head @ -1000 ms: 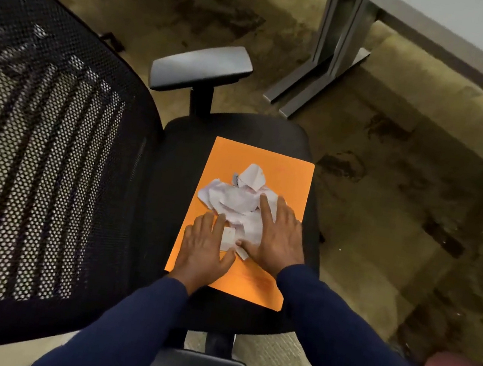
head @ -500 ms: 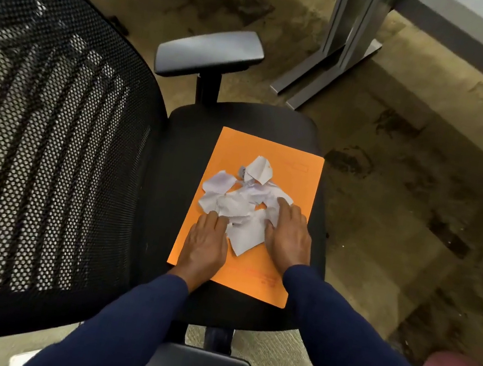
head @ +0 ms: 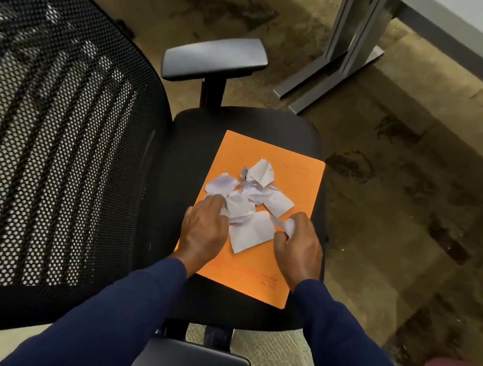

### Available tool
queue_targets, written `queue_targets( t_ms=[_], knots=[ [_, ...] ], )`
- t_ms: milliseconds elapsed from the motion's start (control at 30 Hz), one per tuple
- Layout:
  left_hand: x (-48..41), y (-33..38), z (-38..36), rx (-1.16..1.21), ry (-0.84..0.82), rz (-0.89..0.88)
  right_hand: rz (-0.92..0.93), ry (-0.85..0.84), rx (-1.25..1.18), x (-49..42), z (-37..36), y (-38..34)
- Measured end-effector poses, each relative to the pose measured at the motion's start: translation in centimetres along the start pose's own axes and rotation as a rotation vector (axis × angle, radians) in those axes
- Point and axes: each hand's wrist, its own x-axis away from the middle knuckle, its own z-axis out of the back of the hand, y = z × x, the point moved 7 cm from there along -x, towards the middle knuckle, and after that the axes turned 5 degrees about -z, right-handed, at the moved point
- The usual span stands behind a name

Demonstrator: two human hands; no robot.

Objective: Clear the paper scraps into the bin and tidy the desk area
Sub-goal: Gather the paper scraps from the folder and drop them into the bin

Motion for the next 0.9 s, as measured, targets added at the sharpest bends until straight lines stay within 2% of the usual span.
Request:
queue_targets(
  t_ms=[233,533,667,900],
  knots=[
    [-2.3,-0.9,-2.8,-0.325,-0.12,-0.161,0.245,-0.143,0.299,1.4,-3.2,-1.5],
    [-1.6,-1.5,-3.5,-0.239,-0.085,-0.138,0.292,-0.179,0.624,0.2,-6.2,-1.0],
    [-1.3,-1.8,-3.8,-0.252,-0.151,-0.125,0.294,-0.166,0.617,-0.1,-6.5,-1.2],
    [-0.6,-1.5,-3.6,-0.177,-0.152,-0.148,0.24,-0.187,0.53,-1.0,-6.6,-1.9]
  ],
)
